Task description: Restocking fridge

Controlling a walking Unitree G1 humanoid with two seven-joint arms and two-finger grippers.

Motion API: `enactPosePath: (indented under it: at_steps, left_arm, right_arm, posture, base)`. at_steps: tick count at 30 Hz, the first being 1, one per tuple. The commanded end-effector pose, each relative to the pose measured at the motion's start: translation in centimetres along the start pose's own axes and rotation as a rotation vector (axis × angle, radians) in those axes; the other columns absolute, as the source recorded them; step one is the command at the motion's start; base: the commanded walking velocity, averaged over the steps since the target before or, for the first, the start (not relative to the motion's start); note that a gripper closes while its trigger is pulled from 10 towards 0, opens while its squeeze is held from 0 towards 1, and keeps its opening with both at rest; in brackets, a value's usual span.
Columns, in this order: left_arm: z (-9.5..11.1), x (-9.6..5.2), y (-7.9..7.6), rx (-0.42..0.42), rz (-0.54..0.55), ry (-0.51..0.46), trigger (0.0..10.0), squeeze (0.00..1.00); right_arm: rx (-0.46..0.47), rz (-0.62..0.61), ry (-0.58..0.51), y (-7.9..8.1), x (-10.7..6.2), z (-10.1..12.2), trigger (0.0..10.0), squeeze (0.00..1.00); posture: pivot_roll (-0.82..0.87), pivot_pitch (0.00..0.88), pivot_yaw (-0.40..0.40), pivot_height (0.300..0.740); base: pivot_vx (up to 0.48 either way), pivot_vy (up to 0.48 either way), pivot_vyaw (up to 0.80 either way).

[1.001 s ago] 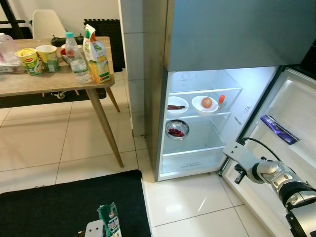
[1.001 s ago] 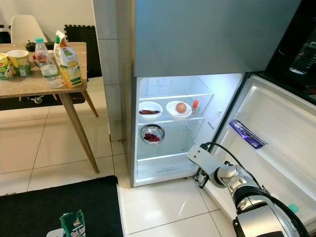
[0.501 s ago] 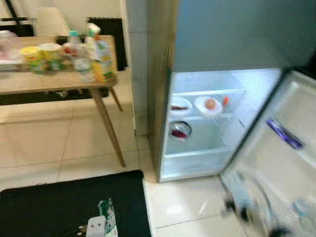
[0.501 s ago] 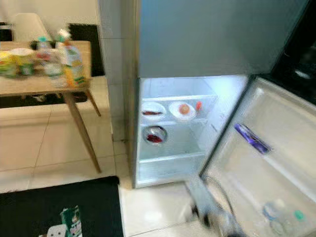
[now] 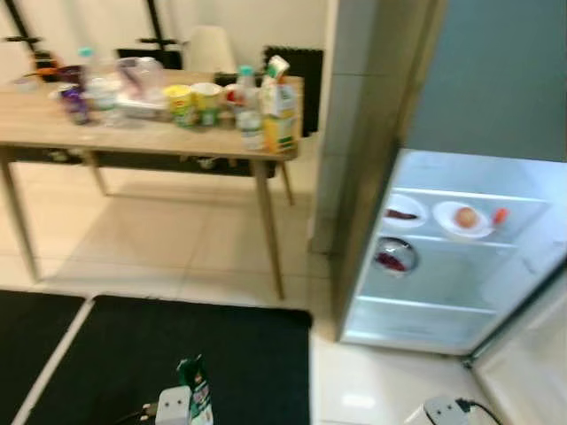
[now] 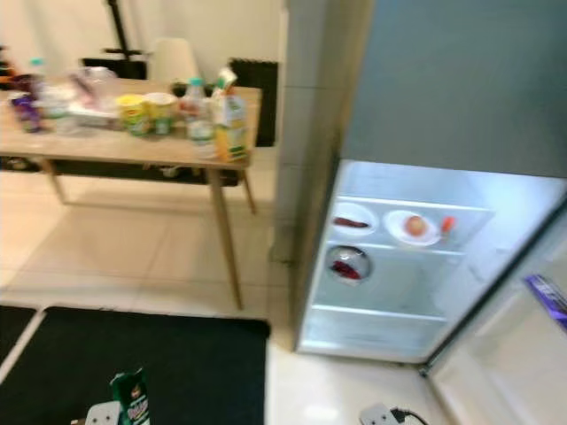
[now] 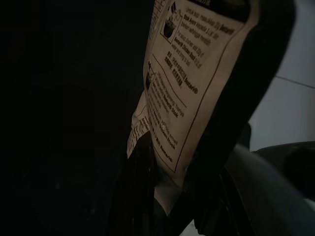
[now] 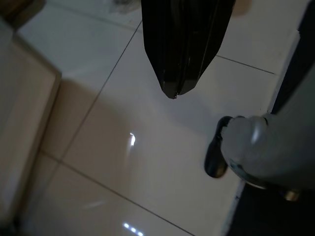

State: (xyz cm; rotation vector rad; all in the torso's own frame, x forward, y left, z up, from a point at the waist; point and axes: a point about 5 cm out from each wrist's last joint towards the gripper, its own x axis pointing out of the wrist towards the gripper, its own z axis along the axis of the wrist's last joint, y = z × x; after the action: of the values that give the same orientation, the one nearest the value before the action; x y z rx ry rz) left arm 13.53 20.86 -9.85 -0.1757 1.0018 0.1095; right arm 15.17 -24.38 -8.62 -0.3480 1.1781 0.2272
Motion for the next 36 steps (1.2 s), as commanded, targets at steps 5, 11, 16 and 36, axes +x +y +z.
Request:
enactPosePath:
  at_steps: [5, 11, 16, 36]
  left_arm:
    - [-0.02, 0.02, -0.08, 0.001, -0.005, 0.003, 10.0, 0.00]
    - [-0.11, 0.01, -0.08, -0.004, -0.010, 0.010, 10.0, 0.00]
    - [-0.16, 0.00, -0.08, -0.007, -0.012, 0.014, 10.0, 0.00]
    - [-0.65, -0.08, -0.21, 0.000, -0.023, 0.032, 10.0, 0.00]
  right_arm:
    - [-0.032, -0.016, -0.003, 0.24, 0.13, 0.46, 10.0, 0.00]
    - [-0.035, -0.032, -0.021, 0.35, 0.19, 0.82, 10.0, 0.00]
    - [-0.036, -0.031, -0.013, 0.52, 0.21, 0.56, 10.0, 0.00]
    - [-0.056, -0.072, -0.001, 0.07, 0.10, 0.15, 10.0, 0.00]
  posture:
    - [-0.09, 0.000, -0.037, 0.740]
    - [-0.09, 0.000, -0.035, 0.740]
    - [-0.09, 0.000, -0.032, 0.740]
    - [-0.09, 0.000, -0.039, 0.740]
  base:
    - [0.000, 0.000, 0.73]
    - [0.000, -0.126, 0.00]
    - [0.000, -0.445, 0.00]
    - [0.000, -0.455, 0.00]
